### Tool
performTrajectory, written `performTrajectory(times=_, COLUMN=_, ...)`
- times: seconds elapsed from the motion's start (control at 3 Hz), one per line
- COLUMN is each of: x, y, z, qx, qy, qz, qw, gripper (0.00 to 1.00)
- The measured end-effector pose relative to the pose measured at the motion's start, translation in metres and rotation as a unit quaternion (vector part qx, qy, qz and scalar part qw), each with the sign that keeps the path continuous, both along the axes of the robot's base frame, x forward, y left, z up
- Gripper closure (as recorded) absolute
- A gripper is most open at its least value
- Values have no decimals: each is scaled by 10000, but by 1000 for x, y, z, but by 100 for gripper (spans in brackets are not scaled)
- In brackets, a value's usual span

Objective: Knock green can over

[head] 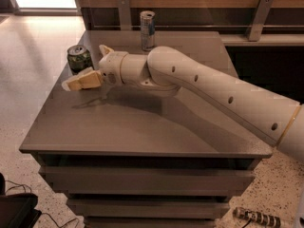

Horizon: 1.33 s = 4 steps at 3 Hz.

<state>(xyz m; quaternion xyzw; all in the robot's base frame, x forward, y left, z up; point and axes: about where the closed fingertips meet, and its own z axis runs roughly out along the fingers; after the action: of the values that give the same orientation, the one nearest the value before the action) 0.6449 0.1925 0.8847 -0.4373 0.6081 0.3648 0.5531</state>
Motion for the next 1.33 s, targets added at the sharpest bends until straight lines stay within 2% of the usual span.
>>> performTrajectory(times=0.33, x=2, y=15, z=1, qx=19, qy=-207, qz=178, qw=9996, gripper=16)
performTrajectory(times=1.33, x=-1, y=22, z=1, qx=25, qy=-208, qz=231, qw=9995, gripper=87)
